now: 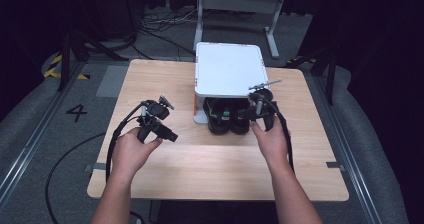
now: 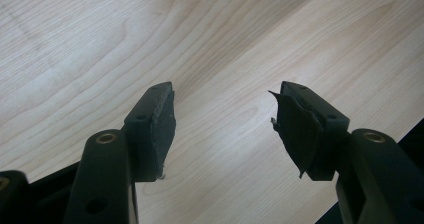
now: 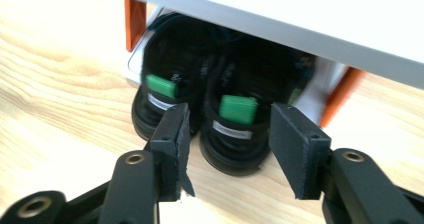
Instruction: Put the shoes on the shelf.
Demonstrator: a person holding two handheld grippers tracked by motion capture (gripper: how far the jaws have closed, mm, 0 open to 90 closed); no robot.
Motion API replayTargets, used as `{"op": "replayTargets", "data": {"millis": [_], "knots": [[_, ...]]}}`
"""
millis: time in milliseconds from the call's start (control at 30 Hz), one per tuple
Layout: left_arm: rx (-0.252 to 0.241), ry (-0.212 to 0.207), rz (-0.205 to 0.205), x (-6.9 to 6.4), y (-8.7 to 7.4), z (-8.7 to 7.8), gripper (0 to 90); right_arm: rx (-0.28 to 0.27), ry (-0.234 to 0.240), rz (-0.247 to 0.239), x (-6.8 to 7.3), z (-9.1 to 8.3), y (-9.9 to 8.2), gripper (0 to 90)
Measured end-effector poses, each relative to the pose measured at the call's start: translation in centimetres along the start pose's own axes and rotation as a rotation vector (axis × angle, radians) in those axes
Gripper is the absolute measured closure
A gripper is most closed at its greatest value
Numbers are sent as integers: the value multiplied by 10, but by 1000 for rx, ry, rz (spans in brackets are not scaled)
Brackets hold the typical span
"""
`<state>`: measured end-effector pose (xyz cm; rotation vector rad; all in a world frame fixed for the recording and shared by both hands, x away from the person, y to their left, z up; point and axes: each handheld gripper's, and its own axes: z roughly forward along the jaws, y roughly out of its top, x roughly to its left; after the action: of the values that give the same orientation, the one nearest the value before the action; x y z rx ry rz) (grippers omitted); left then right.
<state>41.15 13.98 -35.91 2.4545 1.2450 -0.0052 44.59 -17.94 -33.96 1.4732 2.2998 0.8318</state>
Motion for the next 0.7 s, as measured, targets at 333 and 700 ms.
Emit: {"op": "replayTargets", "data": {"millis": [333,700], "knots": [[13,-28,93,-31,19,11,421,11,18,-78,-29,-33,-34,630],[31,-36,148,-56,28,30,425,10,44,-142,-30,-25,-69,648]]}}
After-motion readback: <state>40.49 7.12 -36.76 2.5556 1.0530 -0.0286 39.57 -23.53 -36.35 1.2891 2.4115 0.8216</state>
